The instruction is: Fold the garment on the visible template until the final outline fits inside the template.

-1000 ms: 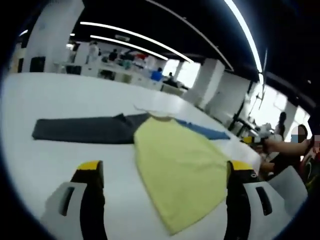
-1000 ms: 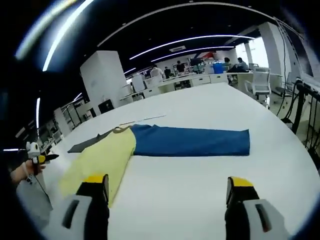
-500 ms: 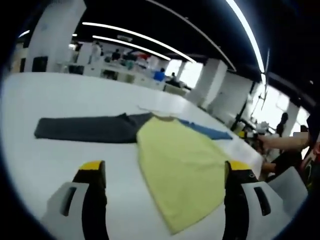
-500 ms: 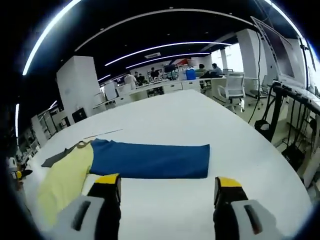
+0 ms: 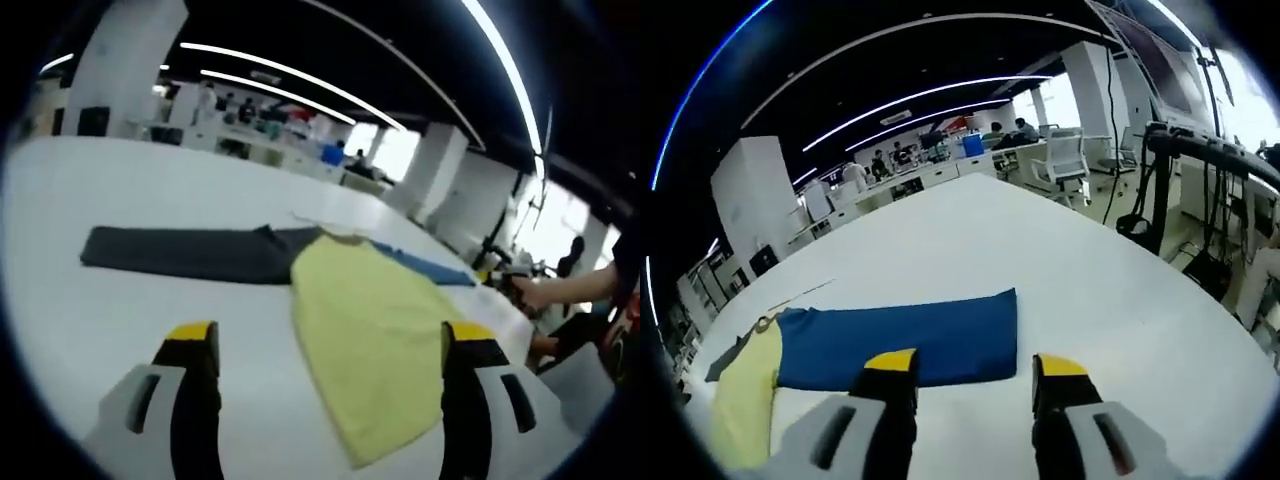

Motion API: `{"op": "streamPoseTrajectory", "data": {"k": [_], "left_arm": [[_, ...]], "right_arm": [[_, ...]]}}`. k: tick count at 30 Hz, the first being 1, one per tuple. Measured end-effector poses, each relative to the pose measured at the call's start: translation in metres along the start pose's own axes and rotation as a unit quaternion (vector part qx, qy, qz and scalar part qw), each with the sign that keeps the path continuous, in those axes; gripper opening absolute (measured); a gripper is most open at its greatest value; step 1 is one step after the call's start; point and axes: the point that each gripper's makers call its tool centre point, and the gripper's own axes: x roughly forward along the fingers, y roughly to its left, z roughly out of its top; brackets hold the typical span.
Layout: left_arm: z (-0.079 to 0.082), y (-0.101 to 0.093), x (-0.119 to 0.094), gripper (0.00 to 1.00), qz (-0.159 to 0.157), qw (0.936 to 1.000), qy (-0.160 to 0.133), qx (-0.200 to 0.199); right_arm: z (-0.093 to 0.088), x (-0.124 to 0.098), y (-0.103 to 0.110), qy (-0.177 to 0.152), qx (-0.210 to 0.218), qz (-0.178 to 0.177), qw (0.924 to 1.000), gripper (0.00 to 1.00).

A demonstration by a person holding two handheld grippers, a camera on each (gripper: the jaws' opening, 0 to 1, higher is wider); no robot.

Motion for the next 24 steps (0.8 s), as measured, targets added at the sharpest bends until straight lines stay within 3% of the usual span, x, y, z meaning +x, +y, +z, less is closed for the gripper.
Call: {"op": "streamPoseTrajectory", "data": {"k": [4, 11, 15, 24], "left_arm": [[-0.002, 0.001, 0.000, 0.87, 0.002, 1.0000, 0.003, 0.000], [-0.007, 0.002, 0.002, 0.86, 0.003, 0.9999, 0.012, -0.002], [-0.008, 0.003, 0.002, 0.86, 0.004, 0.9999, 0.014, -0.003], [-0.010, 0.003, 0.003, 0.85, 0.004, 0.9998, 0.018, -0.005]], "right_arm": [[-0.004, 0.004, 0.001, 0.011, 0.015, 0.004, 0.9998, 0.34], [-0.006, 0.014, -0.009, 0.014, 0.015, -0.018, 0.9996, 0.23], [-0.008, 0.018, -0.009, 0.018, 0.014, -0.024, 0.9995, 0.08], [0.001, 0.015, -0.012, 0.007, 0.001, -0.036, 0.9993, 0.00]]}}
